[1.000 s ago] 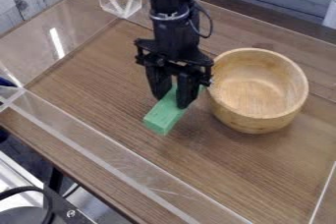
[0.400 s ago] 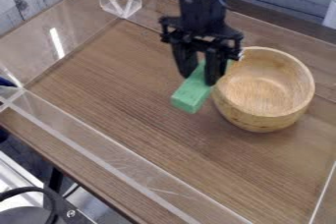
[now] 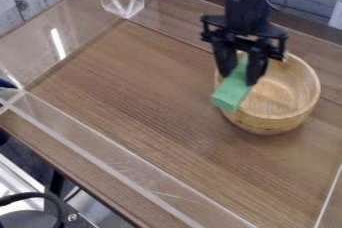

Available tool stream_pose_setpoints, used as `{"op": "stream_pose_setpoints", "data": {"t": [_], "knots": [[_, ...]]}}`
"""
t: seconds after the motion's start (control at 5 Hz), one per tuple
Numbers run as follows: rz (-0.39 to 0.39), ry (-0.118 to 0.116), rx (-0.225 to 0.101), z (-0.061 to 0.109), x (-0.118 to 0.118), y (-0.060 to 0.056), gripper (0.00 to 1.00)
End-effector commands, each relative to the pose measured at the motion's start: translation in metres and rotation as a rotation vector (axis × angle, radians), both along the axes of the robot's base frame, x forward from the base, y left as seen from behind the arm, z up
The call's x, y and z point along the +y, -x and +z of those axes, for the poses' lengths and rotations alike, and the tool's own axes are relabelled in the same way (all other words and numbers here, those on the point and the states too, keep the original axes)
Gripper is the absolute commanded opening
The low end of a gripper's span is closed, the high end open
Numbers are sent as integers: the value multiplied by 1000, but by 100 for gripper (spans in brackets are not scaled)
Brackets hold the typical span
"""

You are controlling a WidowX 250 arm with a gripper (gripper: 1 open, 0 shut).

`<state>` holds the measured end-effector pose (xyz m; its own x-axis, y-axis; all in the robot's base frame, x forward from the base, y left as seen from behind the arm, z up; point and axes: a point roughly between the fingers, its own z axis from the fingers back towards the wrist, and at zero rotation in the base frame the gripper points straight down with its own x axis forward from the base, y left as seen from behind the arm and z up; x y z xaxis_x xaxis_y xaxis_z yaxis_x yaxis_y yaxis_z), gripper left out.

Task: Put the green block in the brown bowl

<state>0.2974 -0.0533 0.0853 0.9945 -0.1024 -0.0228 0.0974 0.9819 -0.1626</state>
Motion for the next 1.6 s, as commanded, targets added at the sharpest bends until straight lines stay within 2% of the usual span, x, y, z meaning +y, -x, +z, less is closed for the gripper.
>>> {"op": "stream_pose_setpoints", "data": {"t": [0.0,0.4,1.4], "knots": [[-22,5,-67,10,-17,-17,0],[-42,-6,-61,-1,-26,-24,0],[-39,-25,-47,-15,-27,-28,0]]}}
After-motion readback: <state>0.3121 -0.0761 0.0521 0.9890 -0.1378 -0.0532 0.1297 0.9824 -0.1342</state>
